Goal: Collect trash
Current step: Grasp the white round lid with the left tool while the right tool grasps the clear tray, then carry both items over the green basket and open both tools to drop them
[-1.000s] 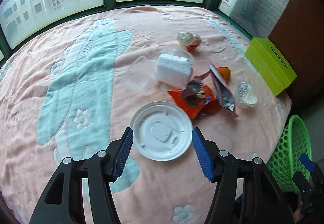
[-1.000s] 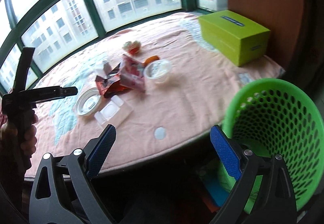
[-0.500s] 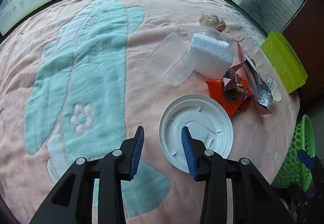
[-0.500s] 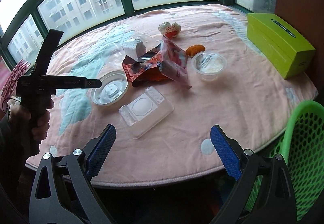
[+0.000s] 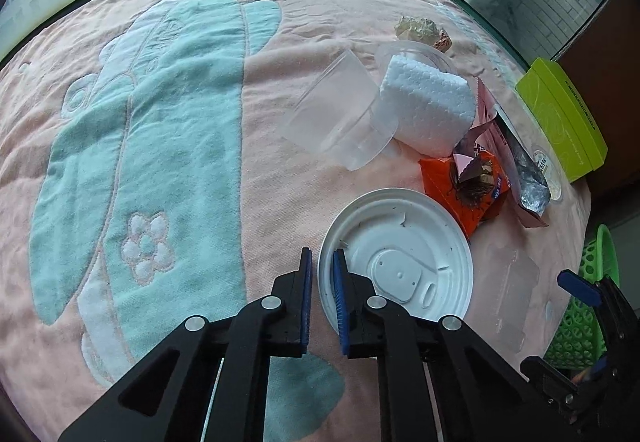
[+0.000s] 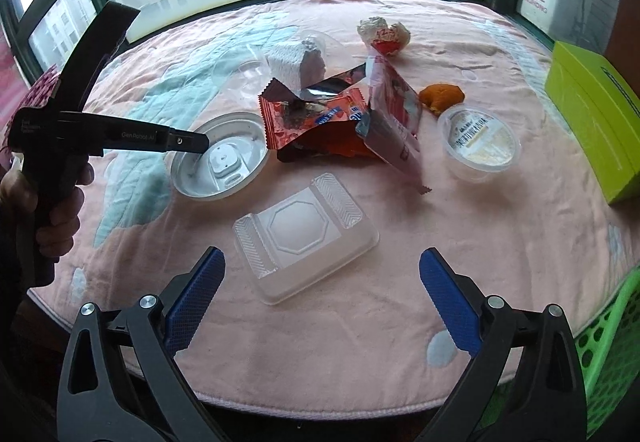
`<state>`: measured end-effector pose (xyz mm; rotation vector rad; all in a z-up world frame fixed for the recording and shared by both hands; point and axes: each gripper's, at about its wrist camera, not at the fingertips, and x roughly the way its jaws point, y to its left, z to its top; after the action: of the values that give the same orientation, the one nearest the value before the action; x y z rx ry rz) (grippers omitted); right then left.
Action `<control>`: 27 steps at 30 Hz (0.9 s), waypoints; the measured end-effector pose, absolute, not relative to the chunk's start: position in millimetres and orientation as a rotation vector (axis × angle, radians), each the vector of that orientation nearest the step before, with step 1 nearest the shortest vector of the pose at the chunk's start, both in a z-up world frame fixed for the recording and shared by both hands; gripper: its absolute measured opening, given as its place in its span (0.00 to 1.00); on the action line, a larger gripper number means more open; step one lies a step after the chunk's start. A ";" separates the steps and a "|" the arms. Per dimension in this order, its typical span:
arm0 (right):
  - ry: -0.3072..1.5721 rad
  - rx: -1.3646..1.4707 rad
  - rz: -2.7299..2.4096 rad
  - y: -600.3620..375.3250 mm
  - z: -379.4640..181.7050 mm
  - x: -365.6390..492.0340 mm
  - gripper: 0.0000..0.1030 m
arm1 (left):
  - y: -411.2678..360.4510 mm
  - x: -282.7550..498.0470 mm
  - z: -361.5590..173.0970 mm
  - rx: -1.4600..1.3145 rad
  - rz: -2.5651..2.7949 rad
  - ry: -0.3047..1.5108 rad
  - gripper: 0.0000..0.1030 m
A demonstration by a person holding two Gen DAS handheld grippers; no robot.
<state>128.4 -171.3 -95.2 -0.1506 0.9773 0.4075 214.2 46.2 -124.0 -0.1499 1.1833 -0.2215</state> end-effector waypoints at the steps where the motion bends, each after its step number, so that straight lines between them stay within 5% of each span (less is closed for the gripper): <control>1: 0.975 -0.161 0.414 -169.7 -96.5 130.6 0.94 | 46.1 213.9 -124.7 -0.150 -0.223 1.186 0.10; 10: 0.996 -0.223 0.483 -155.8 -110.3 148.1 0.94 | 46.9 213.8 -124.9 -0.134 -0.236 1.190 0.10; 14: 1.010 -0.239 0.490 -151.6 -115.7 147.5 0.80 | 46.2 211.9 -124.5 -0.125 -0.235 1.188 0.07; 27: 0.950 -0.137 0.427 -171.8 -88.9 116.4 0.80 | 46.1 182.1 -94.9 -0.184 -0.277 1.142 0.05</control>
<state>116.4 -171.8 -88.9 -0.1368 0.9499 0.4266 182.1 46.1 -94.9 -0.1842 1.1417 -0.2770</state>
